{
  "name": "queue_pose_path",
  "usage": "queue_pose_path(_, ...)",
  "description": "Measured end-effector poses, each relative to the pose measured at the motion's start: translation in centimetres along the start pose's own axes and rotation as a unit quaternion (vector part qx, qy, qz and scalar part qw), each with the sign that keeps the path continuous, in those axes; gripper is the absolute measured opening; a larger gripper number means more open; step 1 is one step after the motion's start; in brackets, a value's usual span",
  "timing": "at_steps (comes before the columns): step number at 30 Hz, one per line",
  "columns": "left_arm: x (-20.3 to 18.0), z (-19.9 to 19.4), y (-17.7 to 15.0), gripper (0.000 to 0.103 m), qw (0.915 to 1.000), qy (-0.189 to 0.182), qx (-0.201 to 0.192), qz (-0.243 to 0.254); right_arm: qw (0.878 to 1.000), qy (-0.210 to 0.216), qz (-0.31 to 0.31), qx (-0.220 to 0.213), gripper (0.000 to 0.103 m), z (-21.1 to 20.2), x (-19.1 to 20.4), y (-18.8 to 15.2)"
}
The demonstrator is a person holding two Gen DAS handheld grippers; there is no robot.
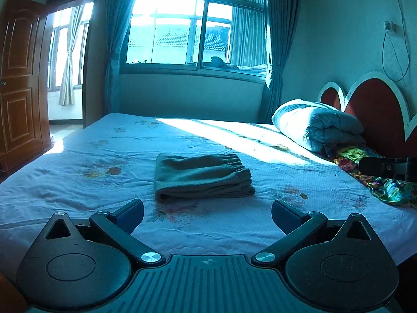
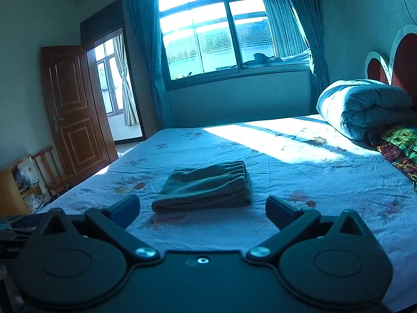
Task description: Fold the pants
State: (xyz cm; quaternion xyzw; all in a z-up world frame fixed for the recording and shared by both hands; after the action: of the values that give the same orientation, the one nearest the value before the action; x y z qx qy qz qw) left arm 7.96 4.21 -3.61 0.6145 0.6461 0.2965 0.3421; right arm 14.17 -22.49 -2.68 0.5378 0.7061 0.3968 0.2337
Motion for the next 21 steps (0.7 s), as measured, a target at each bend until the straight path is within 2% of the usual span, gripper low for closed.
queue_pose_path(3,0.8,-0.4,0.5,0.103,0.9999,0.004,-0.011,-0.011,1.0,-0.014,-0.008,-0.006,0.097,-0.1,-0.2,0.4)
queue_pose_path(9,1.9,0.1,0.7,0.103,0.9997,0.014,-0.012,-0.018,1.0,-0.007,-0.018,0.002,0.097,0.5,0.4,0.1)
queue_pose_path(21,1.2,-0.1,0.7,0.103,0.9997,0.014,-0.018,-0.007,1.0,-0.007,-0.018,0.002,0.097,0.3,0.3,-0.2)
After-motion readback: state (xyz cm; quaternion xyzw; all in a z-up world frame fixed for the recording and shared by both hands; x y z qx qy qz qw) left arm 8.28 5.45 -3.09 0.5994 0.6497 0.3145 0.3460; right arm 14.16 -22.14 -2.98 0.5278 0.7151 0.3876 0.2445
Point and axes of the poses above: each gripper's, at about its wrist camera, not at the fingertips, and z roughly the way its jaws point, x to its left, y to its top, the point moved 9 cm from there along z, roughly the way its jaws point, and after that the axes turned 15 degrees about x, right-handed, at the moved point
